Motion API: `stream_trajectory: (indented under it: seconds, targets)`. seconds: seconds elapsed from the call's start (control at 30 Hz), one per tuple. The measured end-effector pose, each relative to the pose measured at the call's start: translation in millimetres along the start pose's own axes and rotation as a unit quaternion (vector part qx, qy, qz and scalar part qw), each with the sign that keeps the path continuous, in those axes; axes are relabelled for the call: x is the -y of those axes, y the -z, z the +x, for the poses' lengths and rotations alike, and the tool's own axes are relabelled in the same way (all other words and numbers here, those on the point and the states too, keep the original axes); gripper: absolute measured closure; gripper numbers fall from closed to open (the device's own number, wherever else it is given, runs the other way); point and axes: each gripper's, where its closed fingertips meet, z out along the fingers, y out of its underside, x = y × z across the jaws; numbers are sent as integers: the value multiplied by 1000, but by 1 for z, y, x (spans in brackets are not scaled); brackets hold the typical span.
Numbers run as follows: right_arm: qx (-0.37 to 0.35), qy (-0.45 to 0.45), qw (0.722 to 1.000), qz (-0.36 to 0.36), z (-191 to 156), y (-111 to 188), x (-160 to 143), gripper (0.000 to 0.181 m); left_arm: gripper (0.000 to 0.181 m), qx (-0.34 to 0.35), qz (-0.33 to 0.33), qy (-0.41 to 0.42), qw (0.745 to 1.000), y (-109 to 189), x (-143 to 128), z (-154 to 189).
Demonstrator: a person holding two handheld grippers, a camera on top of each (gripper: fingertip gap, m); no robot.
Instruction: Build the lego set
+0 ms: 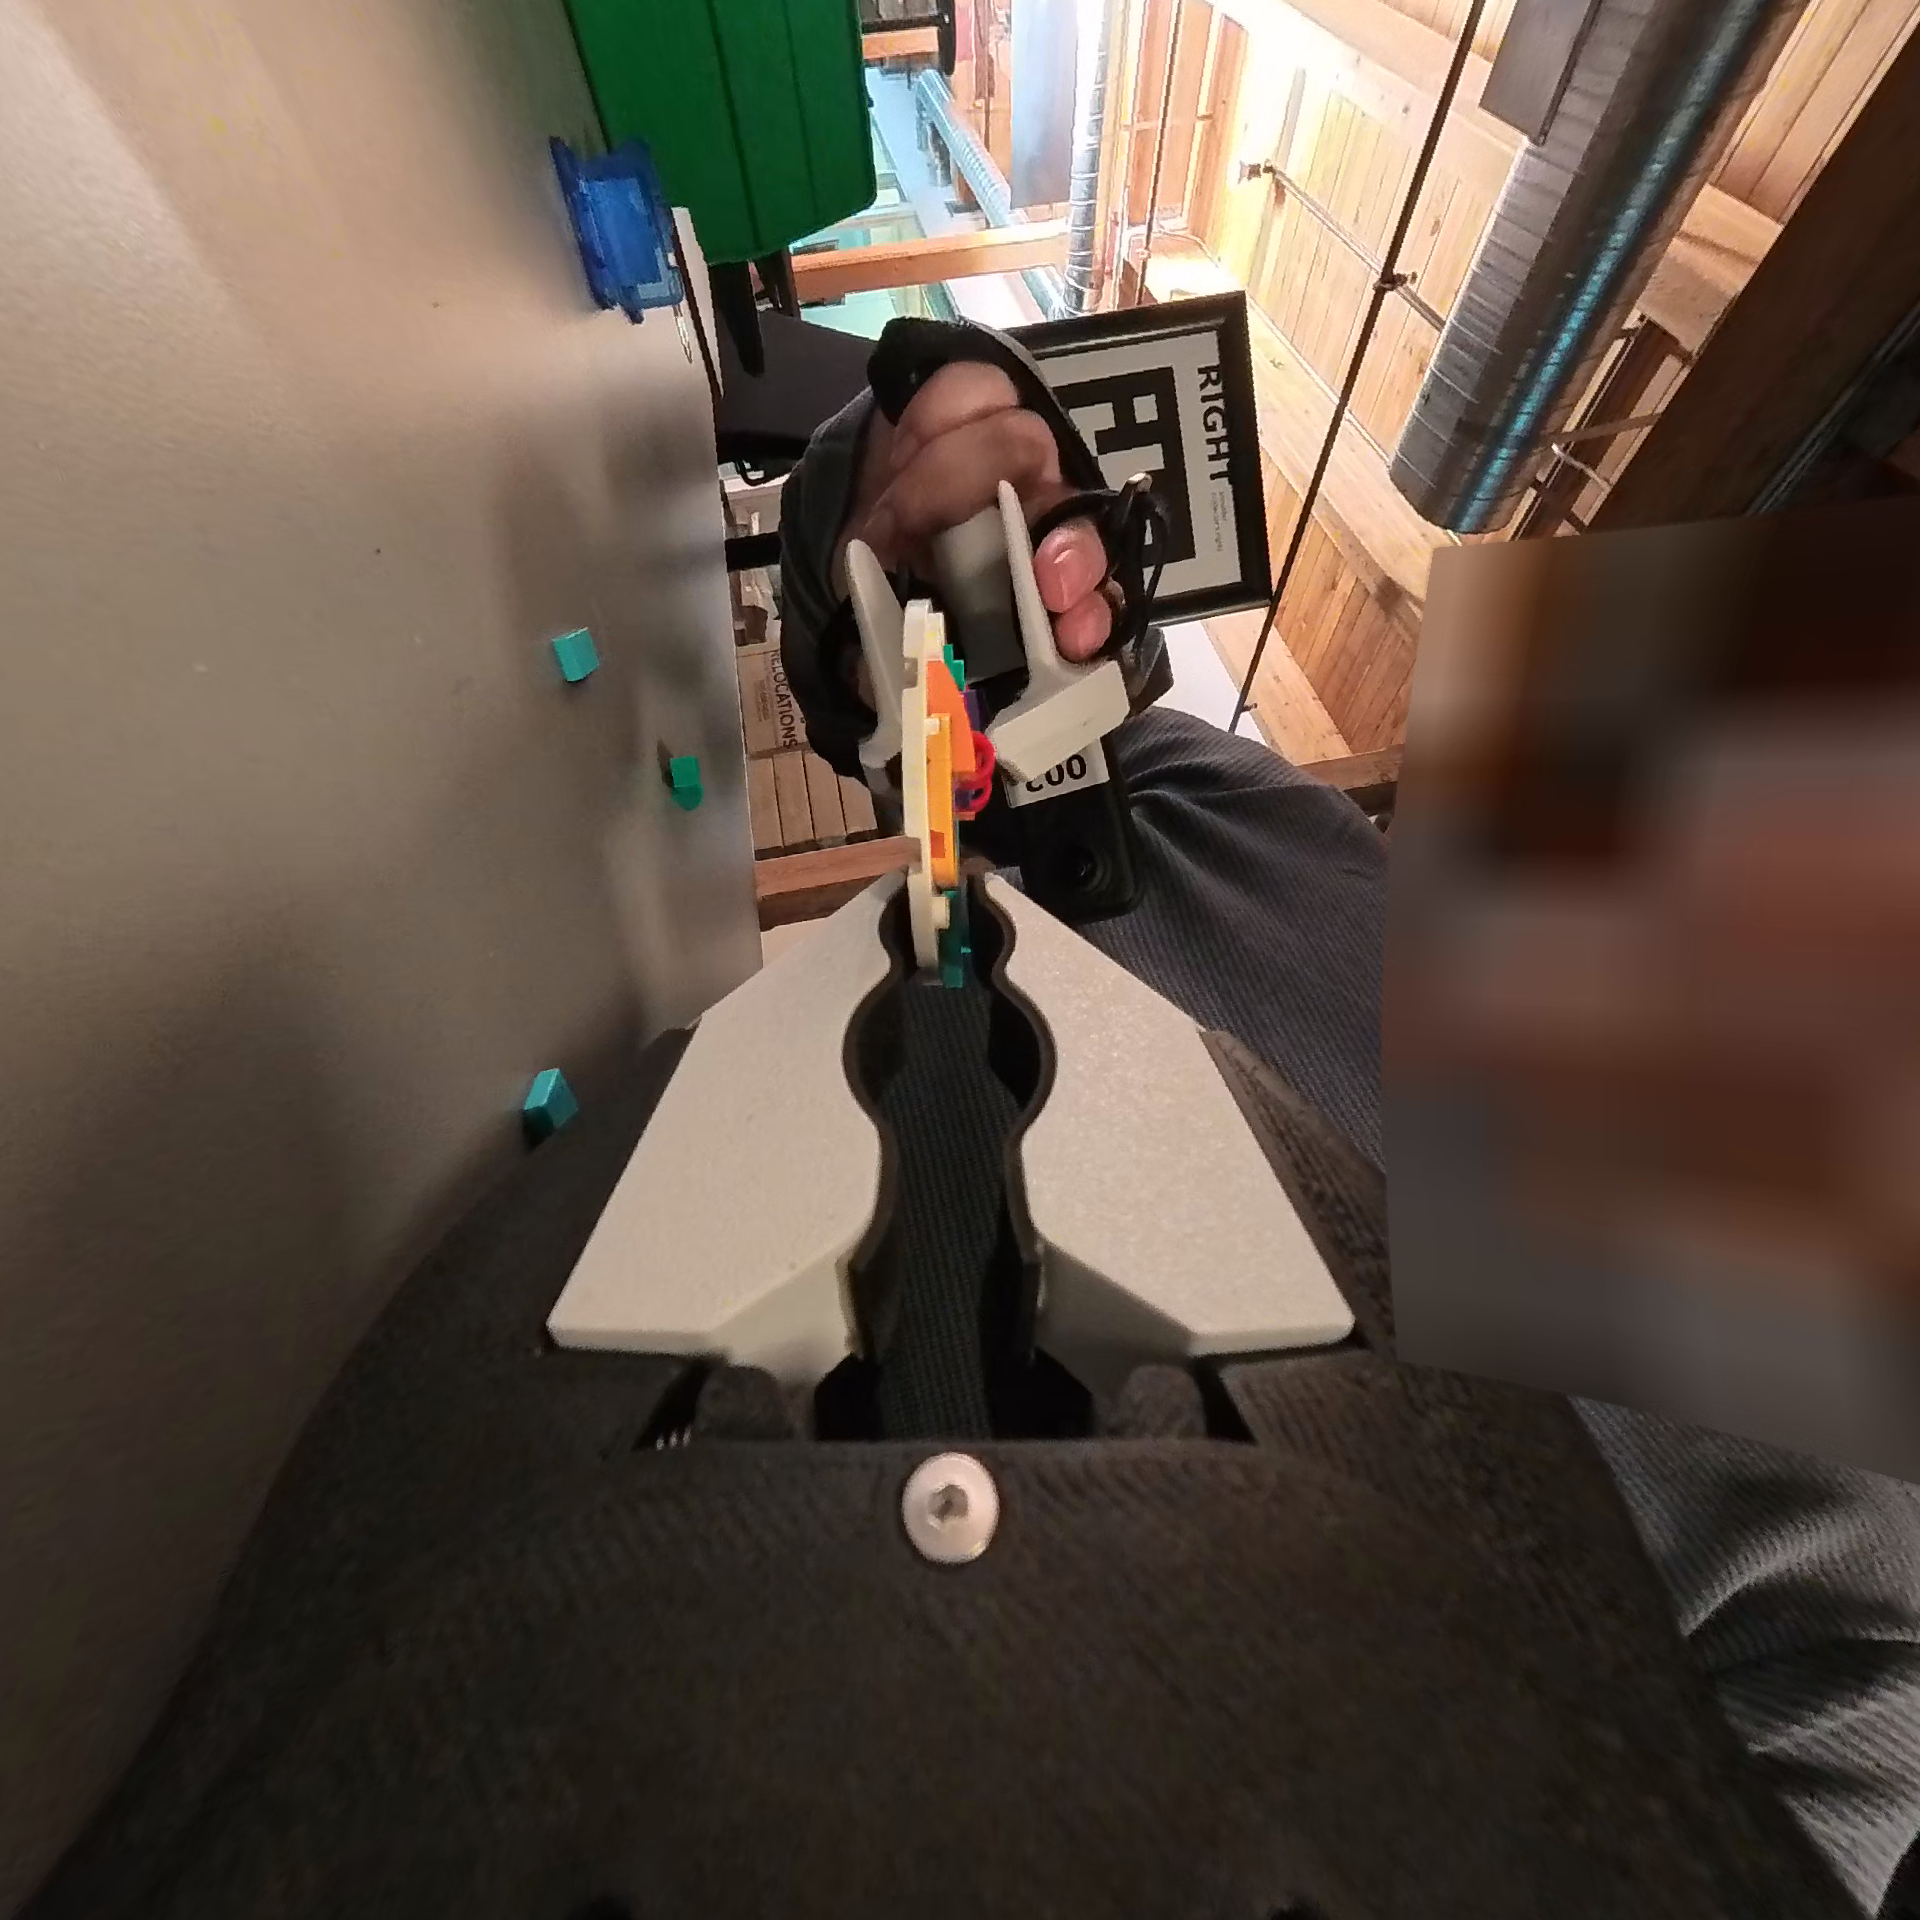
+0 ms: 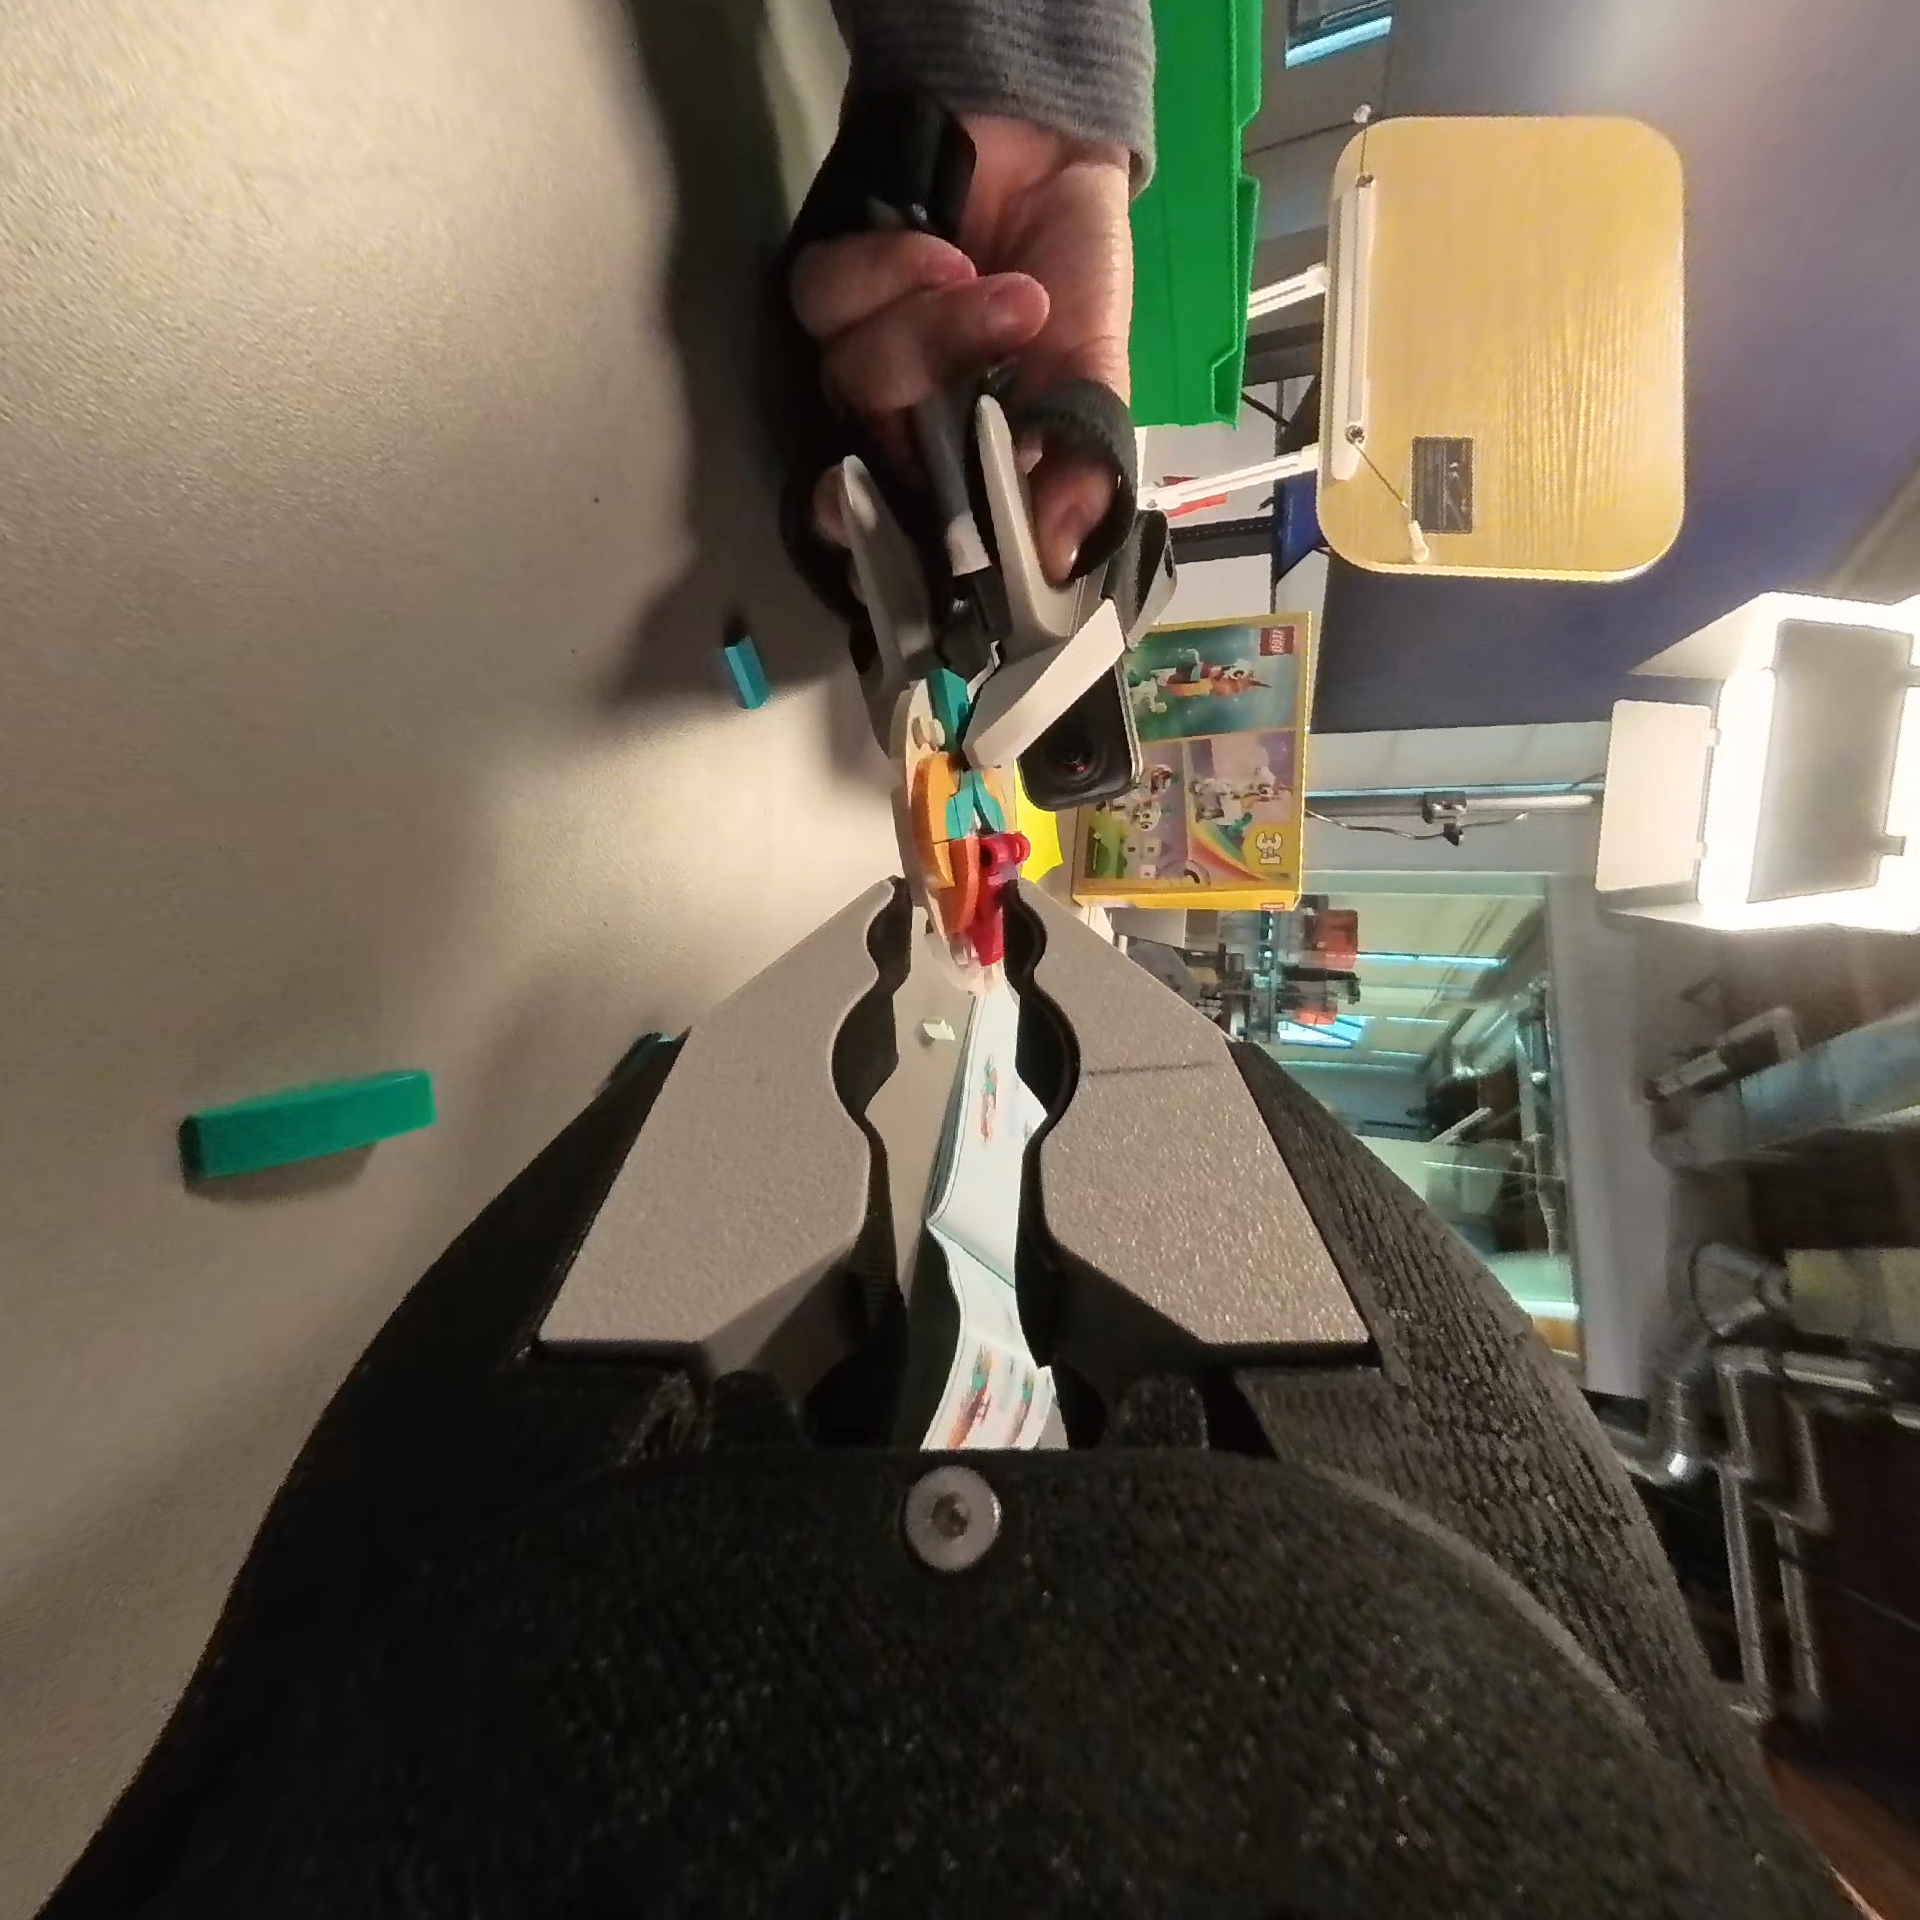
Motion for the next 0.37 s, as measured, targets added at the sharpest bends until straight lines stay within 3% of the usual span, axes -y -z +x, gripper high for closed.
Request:
stream_trajectory:
  seconds: [0.03, 0.37]
  targets:
    - [0, 0, 1000, 0, 0, 0, 0, 166, 175, -1, 0, 0, 1000, 0, 0, 0]
    - [6, 19, 1000, -8, 0, 0, 1, 174, 172, 0, -4, 3, 1000, 1, -1, 0]
